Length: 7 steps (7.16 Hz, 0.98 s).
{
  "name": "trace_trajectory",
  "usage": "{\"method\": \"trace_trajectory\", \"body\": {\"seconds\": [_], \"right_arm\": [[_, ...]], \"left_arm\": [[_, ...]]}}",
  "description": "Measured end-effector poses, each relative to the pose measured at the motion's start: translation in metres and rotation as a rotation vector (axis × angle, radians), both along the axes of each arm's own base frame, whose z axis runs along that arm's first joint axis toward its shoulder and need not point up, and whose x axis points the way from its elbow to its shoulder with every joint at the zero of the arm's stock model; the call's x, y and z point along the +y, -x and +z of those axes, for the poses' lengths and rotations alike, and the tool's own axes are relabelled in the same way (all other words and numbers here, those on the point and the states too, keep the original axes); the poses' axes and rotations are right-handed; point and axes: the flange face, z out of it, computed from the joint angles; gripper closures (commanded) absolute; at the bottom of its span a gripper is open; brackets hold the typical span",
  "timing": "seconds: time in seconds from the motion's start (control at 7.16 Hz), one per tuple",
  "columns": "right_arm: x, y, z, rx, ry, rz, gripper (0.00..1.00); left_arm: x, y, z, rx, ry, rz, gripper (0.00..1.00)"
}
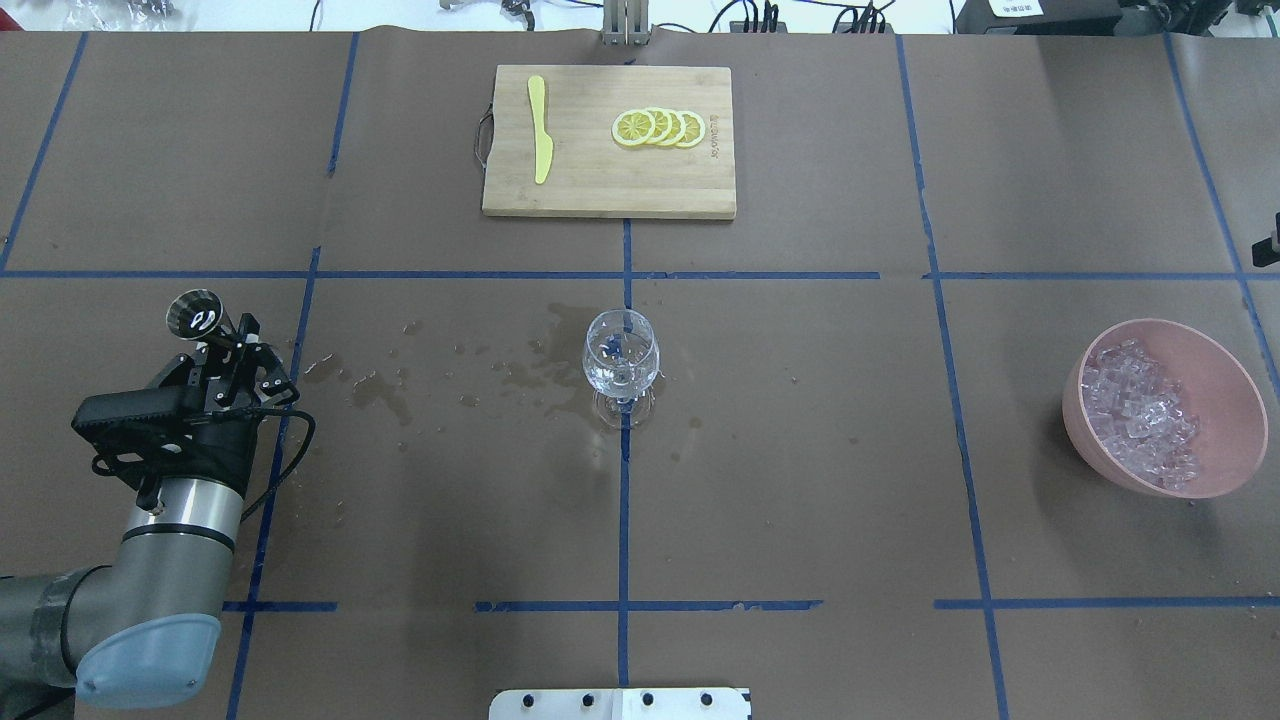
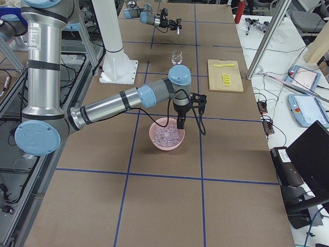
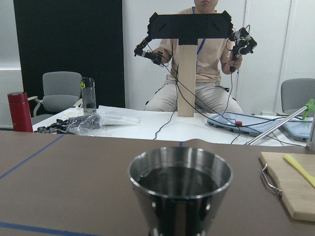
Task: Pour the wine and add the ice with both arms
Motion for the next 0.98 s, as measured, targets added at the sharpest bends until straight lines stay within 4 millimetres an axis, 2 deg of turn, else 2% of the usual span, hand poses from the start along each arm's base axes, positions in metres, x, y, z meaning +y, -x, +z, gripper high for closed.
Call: {"method": "trace_trajectory", "body": {"seconds": [0.42, 0.98], "right_arm": [[0.001, 0.003, -0.003, -0.001, -0.006, -0.006, 0.0], [0.001, 0.004, -0.005, 0.008, -0.012, -0.005, 0.0]], "left_arm": [[-0.015, 0.022, -0.033, 0.131, -0.072, -0.009, 1.0], [-0.026, 0.013, -0.079, 0.134, -0.119, 0.01, 1.0]]}}
